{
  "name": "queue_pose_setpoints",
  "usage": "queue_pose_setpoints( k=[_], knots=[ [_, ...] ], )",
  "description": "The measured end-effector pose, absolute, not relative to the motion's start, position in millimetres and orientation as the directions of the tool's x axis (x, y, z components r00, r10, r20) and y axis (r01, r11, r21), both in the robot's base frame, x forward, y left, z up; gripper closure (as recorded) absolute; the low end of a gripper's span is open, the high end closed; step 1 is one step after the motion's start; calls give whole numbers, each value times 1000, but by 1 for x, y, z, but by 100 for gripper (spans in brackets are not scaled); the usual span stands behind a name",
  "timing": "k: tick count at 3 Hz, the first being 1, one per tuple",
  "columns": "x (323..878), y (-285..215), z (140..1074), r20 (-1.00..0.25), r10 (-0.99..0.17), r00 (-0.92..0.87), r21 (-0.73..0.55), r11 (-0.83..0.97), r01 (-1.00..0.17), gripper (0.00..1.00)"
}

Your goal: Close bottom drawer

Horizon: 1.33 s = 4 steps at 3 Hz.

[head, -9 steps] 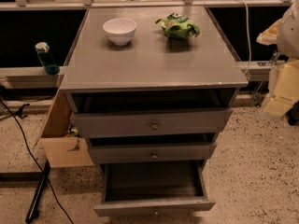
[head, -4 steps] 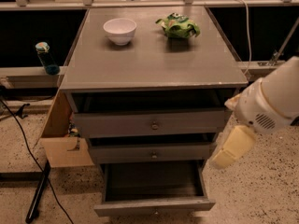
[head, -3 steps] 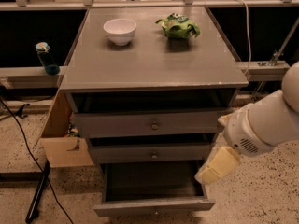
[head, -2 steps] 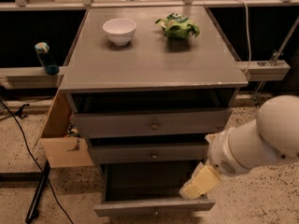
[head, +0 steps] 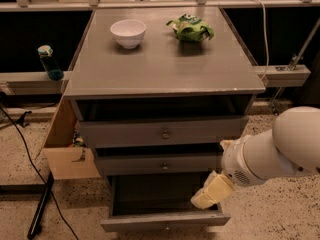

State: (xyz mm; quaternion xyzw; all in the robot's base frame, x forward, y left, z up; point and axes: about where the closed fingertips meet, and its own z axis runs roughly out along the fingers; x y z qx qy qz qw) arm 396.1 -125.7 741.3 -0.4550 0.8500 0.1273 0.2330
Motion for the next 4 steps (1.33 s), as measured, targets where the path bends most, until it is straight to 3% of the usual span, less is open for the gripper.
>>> queue_pose_setpoints(
  k=[4],
  knots=[
    [455,-229,649,-465,-799,-381,-178,506,-844,0]
  ],
)
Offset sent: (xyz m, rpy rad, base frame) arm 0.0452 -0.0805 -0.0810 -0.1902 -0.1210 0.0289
